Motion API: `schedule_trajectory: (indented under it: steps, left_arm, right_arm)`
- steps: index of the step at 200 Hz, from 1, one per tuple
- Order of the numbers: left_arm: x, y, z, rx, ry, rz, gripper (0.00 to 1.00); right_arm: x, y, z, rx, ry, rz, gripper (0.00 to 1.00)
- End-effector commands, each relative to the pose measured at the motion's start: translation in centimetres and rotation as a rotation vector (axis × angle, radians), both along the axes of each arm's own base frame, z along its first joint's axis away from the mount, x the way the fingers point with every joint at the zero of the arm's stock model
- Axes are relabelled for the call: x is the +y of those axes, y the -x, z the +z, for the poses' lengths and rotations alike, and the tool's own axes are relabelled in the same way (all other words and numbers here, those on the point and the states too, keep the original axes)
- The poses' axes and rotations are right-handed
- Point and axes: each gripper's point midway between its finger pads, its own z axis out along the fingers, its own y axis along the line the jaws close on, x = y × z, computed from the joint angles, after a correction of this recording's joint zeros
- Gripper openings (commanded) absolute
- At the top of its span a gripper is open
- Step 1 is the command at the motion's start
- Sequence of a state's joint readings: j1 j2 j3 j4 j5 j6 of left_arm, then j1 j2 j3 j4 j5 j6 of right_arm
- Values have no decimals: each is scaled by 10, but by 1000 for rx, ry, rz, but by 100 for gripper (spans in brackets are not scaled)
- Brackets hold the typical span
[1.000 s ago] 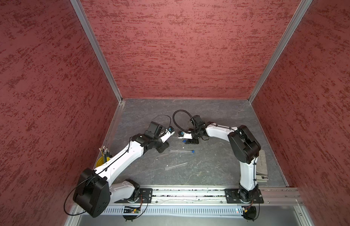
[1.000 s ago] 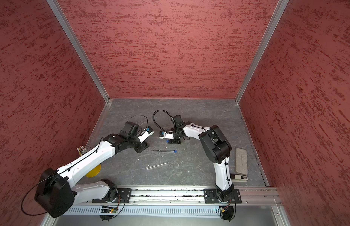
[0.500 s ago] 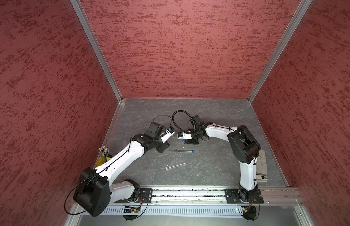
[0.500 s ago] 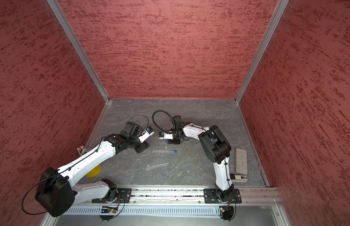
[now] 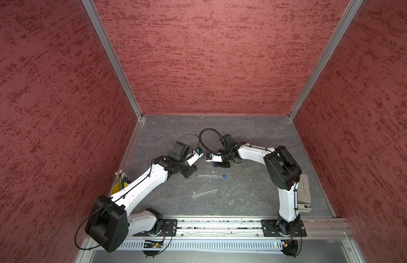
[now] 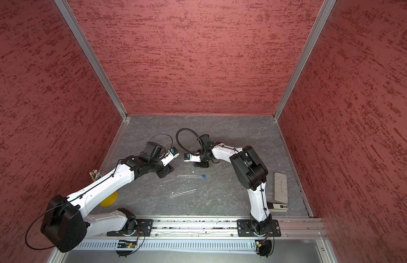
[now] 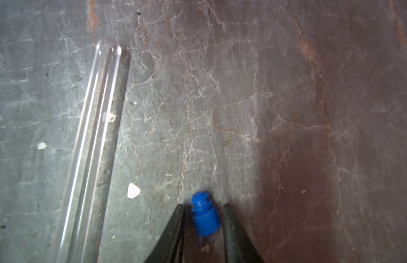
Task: Insert stoppers into test tubes
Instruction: Pick up the stopper from the center of the board.
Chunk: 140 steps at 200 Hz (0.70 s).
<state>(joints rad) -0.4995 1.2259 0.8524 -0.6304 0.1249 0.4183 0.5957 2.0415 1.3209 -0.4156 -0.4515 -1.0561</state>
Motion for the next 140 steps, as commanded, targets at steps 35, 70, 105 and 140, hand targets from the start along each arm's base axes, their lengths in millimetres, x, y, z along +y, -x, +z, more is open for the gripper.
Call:
schedule_trajectory:
  steps: [35, 70, 105, 140]
  left_arm:
    - [0, 1, -6, 3, -14, -12, 49]
    - [-1, 2, -8, 8, -20, -15, 49]
    - [-1, 2, -8, 9, -23, -16, 48]
    - [-1, 2, -8, 9, -24, -18, 48]
  right_arm:
    - [-12, 13, -11, -15, 68, 69, 31]
    - [-14, 15, -10, -14, 77, 70, 30]
    - [-17, 18, -9, -13, 83, 67, 31]
    - [-18, 18, -9, -13, 86, 64, 29]
